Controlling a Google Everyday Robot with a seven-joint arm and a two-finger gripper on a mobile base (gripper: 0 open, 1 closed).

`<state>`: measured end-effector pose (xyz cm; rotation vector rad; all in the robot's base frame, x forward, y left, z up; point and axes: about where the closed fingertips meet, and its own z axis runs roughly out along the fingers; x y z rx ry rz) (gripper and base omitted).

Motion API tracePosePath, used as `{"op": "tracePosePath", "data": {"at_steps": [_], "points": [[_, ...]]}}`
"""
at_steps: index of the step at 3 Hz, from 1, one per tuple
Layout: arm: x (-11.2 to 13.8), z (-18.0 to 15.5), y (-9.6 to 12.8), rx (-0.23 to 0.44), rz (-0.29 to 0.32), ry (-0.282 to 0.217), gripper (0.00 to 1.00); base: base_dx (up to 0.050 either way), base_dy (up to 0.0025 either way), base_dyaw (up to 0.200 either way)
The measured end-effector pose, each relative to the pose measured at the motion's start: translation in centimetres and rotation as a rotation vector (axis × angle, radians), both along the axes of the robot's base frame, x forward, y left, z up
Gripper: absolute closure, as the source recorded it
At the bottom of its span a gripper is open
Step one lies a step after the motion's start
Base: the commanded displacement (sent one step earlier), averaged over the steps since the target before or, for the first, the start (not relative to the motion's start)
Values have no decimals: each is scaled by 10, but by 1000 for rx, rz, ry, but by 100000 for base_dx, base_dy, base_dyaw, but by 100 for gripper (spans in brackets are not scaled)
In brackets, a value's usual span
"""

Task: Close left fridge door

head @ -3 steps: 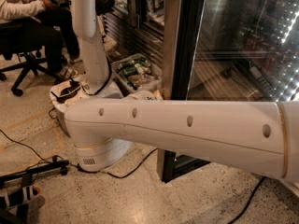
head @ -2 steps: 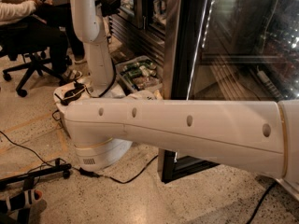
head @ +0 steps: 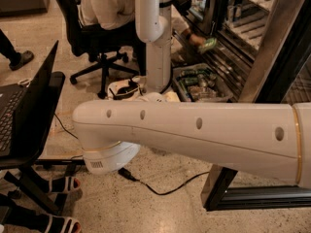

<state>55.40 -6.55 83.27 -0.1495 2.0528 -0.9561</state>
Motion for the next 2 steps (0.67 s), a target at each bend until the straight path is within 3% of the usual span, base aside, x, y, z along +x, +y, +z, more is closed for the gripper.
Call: {"op": "tracePosePath", "data": {"at_steps": [1,2], "points": [[0,0,0,0,0,0,100,0,0,-10002],[0,0,0,0,0,0,100,4,-7,-19527]]}}
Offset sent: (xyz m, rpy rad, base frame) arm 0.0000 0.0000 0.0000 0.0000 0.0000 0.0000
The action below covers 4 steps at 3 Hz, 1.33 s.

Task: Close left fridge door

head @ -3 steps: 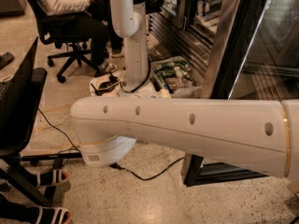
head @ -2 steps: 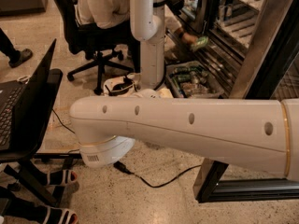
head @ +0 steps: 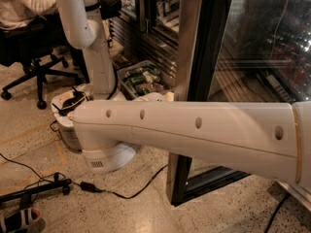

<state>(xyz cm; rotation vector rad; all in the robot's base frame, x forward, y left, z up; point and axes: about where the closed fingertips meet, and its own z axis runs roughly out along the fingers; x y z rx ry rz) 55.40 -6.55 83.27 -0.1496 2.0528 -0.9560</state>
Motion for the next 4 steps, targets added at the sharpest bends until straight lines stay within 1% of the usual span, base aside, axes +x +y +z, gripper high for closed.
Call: {"op": "tracePosePath", "data": {"at_steps": [1,2,3,4], "points": [[0,0,0,0,0,0,100,2,-3,-19773],[0,0,0,0,0,0,100,-4192,224,-10605],[0,0,0,0,0,0,100,-3394,166,-9797],[0,0,0,0,0,0,100,-3790,247,-13002]]}}
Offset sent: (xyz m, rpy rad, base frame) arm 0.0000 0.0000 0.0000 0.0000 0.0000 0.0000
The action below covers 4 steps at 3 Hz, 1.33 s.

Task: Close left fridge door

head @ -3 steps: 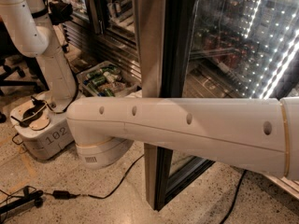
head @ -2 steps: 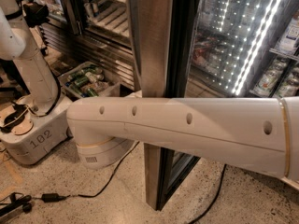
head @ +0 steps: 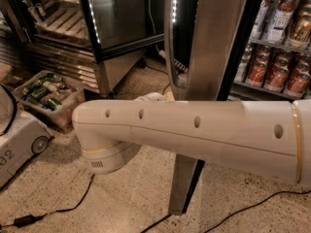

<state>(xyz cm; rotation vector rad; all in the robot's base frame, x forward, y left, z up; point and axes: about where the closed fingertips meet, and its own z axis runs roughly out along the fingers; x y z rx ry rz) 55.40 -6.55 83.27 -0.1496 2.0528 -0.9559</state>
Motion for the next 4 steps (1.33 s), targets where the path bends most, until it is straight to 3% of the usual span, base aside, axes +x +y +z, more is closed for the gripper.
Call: {"op": "tracePosePath", "data": {"at_steps": [3,4], "points": [[0,0,0,0,0,0,100,0,-3,-19604],[0,0,0,0,0,0,100,4800,0,6]]}}
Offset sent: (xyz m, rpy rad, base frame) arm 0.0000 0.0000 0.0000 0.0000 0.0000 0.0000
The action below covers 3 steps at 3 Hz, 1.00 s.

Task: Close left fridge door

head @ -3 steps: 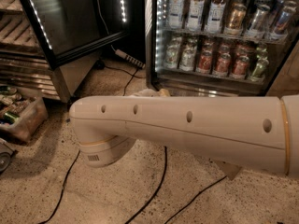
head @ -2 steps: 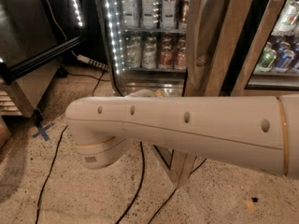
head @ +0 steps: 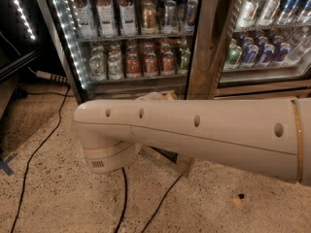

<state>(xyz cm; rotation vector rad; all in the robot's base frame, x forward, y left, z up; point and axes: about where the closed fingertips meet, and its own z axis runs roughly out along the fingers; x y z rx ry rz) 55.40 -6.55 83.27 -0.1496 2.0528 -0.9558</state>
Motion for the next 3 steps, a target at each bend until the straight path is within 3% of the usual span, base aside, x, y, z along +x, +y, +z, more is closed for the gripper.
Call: {"op": "tracePosePath", "data": {"at_steps": [3], "points": [[0,0,0,0,0,0,100,4919,-2,41]]}}
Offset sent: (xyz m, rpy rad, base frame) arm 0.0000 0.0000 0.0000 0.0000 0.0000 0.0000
